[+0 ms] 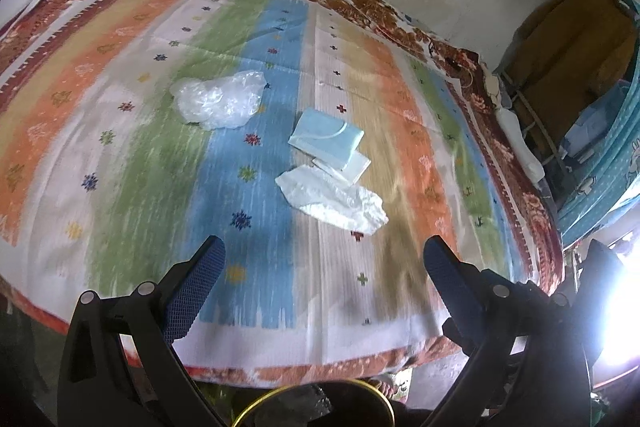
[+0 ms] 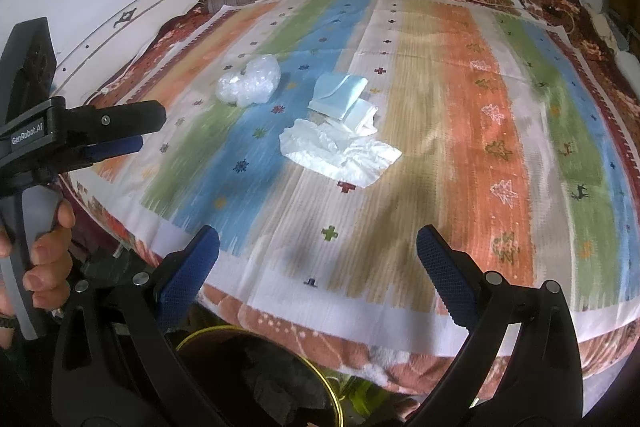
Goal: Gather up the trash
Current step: 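Move both tools back over the blue mask and white tissue, then grasp the blue face mask with left tool while right tool grasps the white tissue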
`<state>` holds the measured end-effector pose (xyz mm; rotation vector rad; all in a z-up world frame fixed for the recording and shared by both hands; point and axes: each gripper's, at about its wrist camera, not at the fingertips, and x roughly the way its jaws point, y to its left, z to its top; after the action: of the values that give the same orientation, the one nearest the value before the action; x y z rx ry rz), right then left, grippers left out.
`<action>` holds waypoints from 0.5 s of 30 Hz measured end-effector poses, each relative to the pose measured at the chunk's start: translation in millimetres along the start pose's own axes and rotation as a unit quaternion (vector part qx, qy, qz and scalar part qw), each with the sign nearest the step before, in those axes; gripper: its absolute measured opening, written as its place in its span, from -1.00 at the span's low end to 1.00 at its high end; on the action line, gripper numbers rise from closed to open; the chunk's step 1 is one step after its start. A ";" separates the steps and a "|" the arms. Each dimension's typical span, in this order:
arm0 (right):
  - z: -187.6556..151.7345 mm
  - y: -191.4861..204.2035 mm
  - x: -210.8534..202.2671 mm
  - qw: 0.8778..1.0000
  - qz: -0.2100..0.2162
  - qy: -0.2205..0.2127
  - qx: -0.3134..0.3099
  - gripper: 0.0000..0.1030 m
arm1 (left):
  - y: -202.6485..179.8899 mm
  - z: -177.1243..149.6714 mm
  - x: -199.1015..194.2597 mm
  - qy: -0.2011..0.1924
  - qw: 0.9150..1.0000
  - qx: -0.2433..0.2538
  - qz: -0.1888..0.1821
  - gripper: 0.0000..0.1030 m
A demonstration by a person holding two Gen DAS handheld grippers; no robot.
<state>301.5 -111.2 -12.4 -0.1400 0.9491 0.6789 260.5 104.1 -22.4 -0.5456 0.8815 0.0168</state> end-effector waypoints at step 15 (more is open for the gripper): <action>19.6 -25.9 51.8 1.000 -0.012 0.011 0.011 0.83 | 12.8 28.7 58.6 0.001 0.999 0.003 -0.036 0.89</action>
<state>351.0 -99.3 -46.2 -0.1408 0.9747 0.6455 316.2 116.3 -56.7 -0.5705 0.8633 -0.0512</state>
